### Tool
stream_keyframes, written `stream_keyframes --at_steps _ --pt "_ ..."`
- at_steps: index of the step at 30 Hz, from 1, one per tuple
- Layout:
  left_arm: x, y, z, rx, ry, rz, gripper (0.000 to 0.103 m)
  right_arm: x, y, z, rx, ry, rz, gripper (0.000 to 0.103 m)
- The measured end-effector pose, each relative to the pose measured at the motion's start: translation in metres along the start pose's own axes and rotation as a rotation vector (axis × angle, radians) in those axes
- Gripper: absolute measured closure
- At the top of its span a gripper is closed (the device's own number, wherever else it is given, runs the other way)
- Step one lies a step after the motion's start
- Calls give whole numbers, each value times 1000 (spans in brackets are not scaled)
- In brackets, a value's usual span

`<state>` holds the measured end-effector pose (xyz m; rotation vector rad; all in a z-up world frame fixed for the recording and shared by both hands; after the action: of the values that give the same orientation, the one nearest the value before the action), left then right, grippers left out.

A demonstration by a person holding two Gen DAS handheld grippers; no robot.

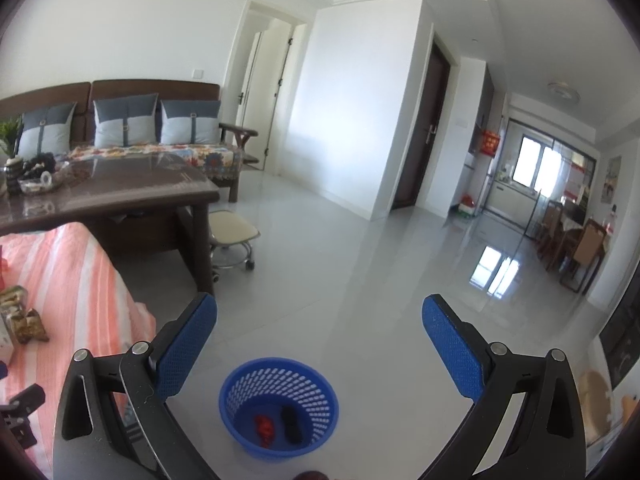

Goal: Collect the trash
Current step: 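Bring both tools back over the table toward the remaining trash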

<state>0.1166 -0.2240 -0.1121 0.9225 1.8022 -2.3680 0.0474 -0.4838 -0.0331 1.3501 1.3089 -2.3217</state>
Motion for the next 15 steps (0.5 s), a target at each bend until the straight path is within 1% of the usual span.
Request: stream_keyframes --at_steps 15 --pt "10 -24 -39 -1 -59 41 23 -8 -45 -38 -38 -57 90 1"
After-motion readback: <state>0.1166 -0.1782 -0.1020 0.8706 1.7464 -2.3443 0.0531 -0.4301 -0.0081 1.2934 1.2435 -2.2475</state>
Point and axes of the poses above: each gripper's, at about its wrist camera, not at the fingertips, and y roughly the way its jaws point, z to its right, x to its underside, the point moved 5 cm from there along y, roughly the way its jaws point, and after that the axes turned 15 degrees about -z, right-handed, at the moved point
